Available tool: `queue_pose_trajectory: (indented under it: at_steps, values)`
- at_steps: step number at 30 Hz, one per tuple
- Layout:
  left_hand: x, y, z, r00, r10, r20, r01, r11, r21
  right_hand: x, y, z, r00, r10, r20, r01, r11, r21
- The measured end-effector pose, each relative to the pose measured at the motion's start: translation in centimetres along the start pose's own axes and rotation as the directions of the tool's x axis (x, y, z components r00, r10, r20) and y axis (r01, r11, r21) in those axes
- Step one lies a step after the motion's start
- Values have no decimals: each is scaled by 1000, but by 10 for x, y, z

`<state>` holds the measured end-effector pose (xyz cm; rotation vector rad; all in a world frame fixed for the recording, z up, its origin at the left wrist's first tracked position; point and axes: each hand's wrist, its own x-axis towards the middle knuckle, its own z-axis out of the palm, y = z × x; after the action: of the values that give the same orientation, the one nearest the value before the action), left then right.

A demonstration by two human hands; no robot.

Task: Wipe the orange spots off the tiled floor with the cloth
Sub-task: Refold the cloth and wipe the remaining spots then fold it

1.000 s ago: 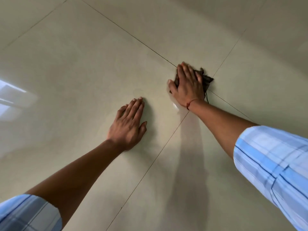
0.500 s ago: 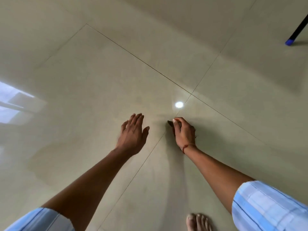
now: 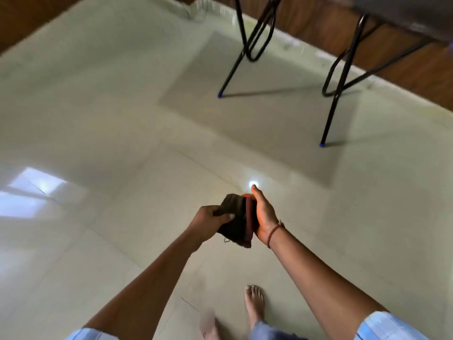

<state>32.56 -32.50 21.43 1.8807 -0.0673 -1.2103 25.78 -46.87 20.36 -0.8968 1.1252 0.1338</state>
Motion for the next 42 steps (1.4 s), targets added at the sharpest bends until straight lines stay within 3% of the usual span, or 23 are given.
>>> queue_pose_trajectory:
  at_steps: [4, 8, 11, 15, 17, 20, 21, 24, 26, 29, 32, 35, 37, 39, 42]
  values:
    - [-94, 107, -27, 997, 73, -34, -77, 989, -129, -113, -83, 6, 986, -101, 130, 106, 994, -36]
    - [-160, 196, -43, 978, 205, 45, -190, 955, -229, -192, -146, 8, 946, -245, 212, 253, 967, -12]
    - [-179, 247, -49, 941, 330, 73, -308, 926, -220, -222, -187, 2, 926, -330, 183, 351, 931, -100]
    - [-174, 316, -54, 911, 413, -14, -403, 880, -250, -244, -251, -11, 844, -404, 352, 516, 791, -330]
    - [-158, 347, -55, 915, 402, -35, -394, 871, -294, -242, -280, -17, 821, -408, 399, 555, 733, -394]
    - [-123, 387, -43, 951, 302, 70, -227, 833, -504, -223, -331, -28, 824, -409, 392, 531, 799, -282]
    - [-113, 393, -38, 957, 259, 135, -158, 848, -506, -215, -344, -32, 841, -406, 358, 503, 831, -238]
    - [-85, 410, -17, 965, 185, 188, -100, 916, -390, -192, -382, -44, 876, -428, 220, 474, 848, -236]
    - [-63, 432, -6, 974, 224, 42, -201, 931, -305, -173, -408, -53, 879, -438, 190, 476, 831, -287]
    - [-44, 468, -5, 922, 357, -151, -368, 928, -50, -155, -436, -58, 884, -433, 178, 466, 850, -247]
    - [-23, 507, -12, 860, 498, -109, -485, 866, 124, -135, -469, -54, 852, -516, 89, 523, 827, -206]
    - [16, 551, -22, 856, 516, 20, -504, 826, 253, -104, -509, -54, 795, -605, 46, 590, 753, -291]
    - [40, 574, -26, 834, 548, 73, -526, 748, 405, -86, -530, -57, 754, -653, 70, 605, 649, -461]
    - [78, 603, -26, 788, 607, 103, -535, 593, 602, -61, -559, -62, 702, -711, 49, 565, 514, -645]
    - [134, 650, -17, 744, 643, 182, -559, 449, 697, -22, -600, -69, 683, -730, -37, 461, 470, -753]
